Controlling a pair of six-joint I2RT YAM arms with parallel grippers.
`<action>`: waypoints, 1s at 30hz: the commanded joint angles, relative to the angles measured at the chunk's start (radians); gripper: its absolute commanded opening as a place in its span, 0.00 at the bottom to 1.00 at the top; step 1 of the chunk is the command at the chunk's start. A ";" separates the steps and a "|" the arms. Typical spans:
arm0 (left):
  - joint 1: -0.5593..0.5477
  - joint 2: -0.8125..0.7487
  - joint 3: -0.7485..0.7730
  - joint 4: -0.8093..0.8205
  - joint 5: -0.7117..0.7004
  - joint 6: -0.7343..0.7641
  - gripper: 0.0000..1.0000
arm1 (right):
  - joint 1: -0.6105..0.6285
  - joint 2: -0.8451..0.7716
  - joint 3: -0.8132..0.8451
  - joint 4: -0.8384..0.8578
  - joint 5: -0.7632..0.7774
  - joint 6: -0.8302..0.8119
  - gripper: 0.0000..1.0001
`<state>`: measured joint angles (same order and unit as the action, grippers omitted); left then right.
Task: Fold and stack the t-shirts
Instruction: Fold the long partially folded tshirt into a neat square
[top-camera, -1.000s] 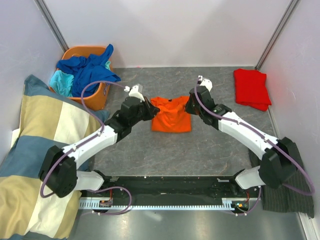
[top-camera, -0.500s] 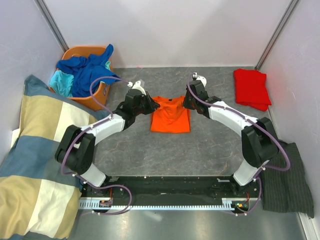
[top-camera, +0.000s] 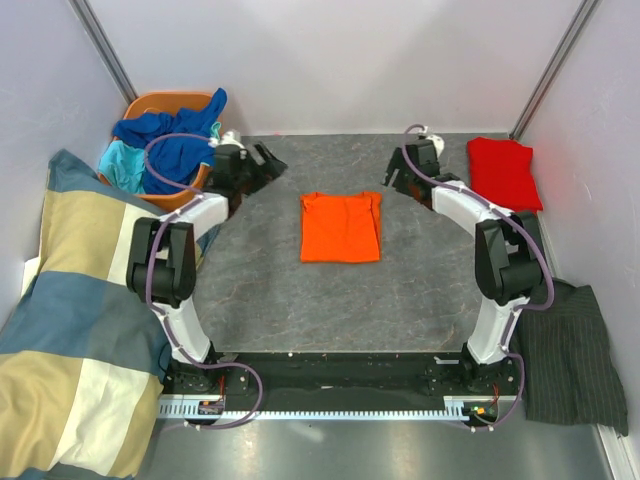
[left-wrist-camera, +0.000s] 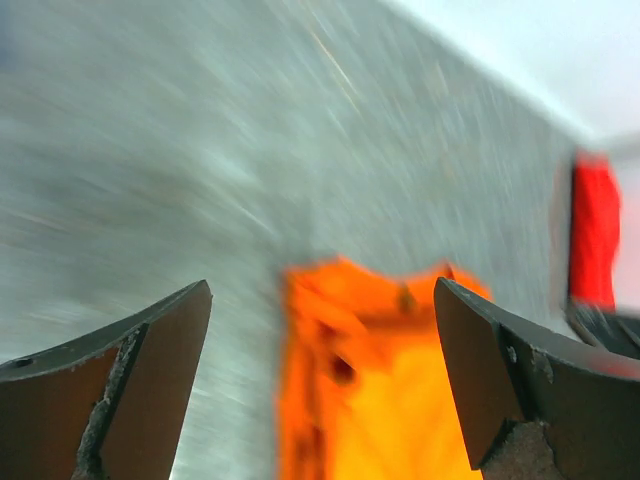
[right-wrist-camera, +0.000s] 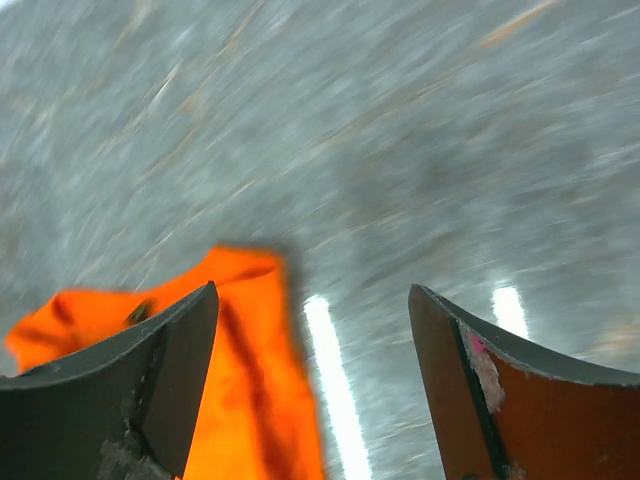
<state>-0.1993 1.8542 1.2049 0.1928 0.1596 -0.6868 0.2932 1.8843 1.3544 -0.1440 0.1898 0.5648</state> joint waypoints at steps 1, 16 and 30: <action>0.054 -0.064 -0.002 -0.004 0.011 0.029 1.00 | -0.023 -0.091 -0.029 0.043 0.011 -0.039 0.86; -0.195 -0.403 -0.499 0.088 0.029 -0.071 1.00 | -0.014 -0.292 -0.304 0.024 -0.187 -0.080 0.92; -0.474 -0.604 -0.637 0.050 -0.045 -0.200 1.00 | -0.014 -0.179 -0.169 0.083 -0.236 -0.101 0.94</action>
<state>-0.6285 1.2598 0.5930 0.2256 0.1562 -0.8192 0.2779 1.6436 1.0714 -0.1314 -0.0315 0.4919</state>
